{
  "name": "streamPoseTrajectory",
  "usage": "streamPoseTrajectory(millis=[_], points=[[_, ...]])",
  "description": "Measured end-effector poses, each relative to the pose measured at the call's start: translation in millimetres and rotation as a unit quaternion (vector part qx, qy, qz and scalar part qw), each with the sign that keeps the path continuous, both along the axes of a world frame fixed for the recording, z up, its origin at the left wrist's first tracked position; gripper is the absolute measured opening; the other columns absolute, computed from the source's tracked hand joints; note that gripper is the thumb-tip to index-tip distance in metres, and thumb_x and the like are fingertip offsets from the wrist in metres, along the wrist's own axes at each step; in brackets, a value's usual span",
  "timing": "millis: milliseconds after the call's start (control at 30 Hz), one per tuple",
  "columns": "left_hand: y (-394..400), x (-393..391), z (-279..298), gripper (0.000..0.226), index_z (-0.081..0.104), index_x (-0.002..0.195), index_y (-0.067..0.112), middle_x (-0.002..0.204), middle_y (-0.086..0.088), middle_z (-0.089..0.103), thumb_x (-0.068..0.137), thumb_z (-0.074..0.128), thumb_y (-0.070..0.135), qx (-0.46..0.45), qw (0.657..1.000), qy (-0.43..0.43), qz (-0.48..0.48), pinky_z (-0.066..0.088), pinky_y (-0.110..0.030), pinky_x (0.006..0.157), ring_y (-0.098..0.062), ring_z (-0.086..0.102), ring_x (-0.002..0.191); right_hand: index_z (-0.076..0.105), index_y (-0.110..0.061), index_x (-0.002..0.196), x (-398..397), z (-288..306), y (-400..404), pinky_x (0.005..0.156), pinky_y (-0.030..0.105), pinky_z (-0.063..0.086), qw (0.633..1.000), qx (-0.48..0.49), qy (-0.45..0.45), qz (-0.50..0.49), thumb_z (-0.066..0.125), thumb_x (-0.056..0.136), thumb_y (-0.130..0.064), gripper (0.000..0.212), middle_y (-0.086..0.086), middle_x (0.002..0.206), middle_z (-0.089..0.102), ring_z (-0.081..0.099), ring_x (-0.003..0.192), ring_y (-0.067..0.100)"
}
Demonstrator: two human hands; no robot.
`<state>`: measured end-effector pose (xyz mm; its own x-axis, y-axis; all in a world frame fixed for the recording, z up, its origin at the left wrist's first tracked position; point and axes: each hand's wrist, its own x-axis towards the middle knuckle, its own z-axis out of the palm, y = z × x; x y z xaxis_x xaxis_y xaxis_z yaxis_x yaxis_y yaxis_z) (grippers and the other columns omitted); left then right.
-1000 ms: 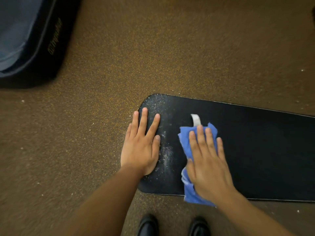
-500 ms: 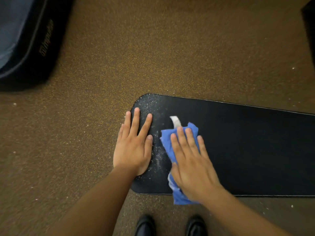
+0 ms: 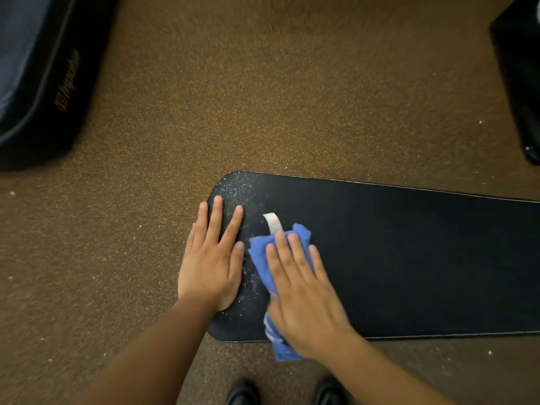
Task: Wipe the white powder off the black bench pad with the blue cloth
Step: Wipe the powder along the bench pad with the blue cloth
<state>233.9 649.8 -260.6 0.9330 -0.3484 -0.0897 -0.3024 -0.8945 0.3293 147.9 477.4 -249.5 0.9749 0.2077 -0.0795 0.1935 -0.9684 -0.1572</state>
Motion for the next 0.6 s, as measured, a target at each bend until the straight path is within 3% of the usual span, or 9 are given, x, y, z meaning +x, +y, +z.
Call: streamPoseTrajectory(millis=[67,233,367,500,600], points=[[-1,1,1,0.058,0.016,0.157,0.027,0.166,-0.004,0.002,0.101,0.021,0.040,0.002,1.000,-0.001,0.004,0.020,-0.050,0.119,-0.024,-0.007,0.152,0.026,0.000,0.150,22,-1,-23,0.115,0.056,0.018,0.998,-0.016,-0.003,-0.053,0.032,0.088,-0.033,0.071,0.020,0.160,0.013,0.010,0.148,0.036],[0,0,0,0.057,0.018,0.156,0.027,0.166,-0.003,0.003,0.101,0.022,0.040,-0.004,1.000,-0.006,0.006,0.019,-0.048,0.120,-0.023,-0.006,0.152,0.011,0.002,0.151,90,4,0,0.118,0.059,0.009,0.977,0.003,0.026,-0.211,0.021,0.087,-0.035,0.075,0.026,0.160,0.003,0.000,0.148,0.041],[-1,-2,-1,0.060,0.021,0.156,0.021,0.165,-0.004,0.008,0.098,0.023,0.037,-0.037,0.999,-0.007,0.017,0.016,-0.049,0.121,-0.021,-0.002,0.152,0.008,0.000,0.153,76,9,27,0.118,0.057,0.001,0.990,0.057,0.046,-0.124,0.016,0.092,-0.048,0.078,0.024,0.160,-0.005,-0.011,0.148,0.037],[-1,-3,3,0.064,0.016,0.156,0.019,0.165,-0.001,0.009,0.095,0.023,0.037,-0.075,0.997,-0.016,0.029,0.008,-0.047,0.122,-0.018,-0.003,0.152,-0.004,-0.012,0.154,66,19,21,0.118,0.049,-0.010,0.981,0.168,0.093,-0.033,0.004,0.090,-0.062,0.082,0.010,0.160,-0.020,-0.030,0.144,0.020],[0,-6,7,0.065,0.022,0.155,0.018,0.164,-0.003,0.013,0.095,0.030,0.041,-0.082,0.995,-0.049,0.012,0.010,-0.052,0.120,-0.021,0.001,0.152,0.012,-0.020,0.155,52,33,-9,0.121,0.040,-0.004,0.941,0.330,0.074,-0.023,0.027,0.090,-0.059,0.078,-0.001,0.163,-0.003,-0.013,0.149,0.012]])
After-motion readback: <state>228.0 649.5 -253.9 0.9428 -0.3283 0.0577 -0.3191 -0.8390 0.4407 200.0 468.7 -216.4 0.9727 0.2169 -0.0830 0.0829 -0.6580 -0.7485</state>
